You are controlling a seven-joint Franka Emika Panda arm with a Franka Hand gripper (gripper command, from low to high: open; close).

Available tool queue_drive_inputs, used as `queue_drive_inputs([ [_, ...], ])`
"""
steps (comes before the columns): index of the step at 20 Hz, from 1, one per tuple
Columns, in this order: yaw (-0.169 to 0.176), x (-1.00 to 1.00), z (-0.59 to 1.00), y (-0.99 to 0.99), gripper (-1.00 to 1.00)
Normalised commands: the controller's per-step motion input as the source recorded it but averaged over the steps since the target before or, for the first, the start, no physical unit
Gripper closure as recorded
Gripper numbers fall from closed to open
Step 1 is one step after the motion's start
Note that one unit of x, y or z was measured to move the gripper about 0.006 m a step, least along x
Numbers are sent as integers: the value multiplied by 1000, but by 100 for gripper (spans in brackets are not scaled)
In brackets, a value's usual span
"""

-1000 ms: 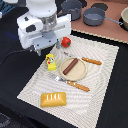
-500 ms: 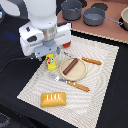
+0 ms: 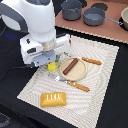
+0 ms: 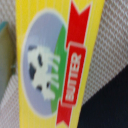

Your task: Interact with the objects in diverse but meaningful ways.

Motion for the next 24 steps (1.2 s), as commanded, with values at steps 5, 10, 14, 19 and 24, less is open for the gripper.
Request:
queue_drive_inputs([
  [5, 0, 90, -117, -115, 100],
  [10, 0, 519, 878, 478, 100],
  [14, 0, 828, 1000, 692, 100],
  [19, 0, 904, 996, 650, 100],
  [24, 0, 949, 739, 519, 100],
])
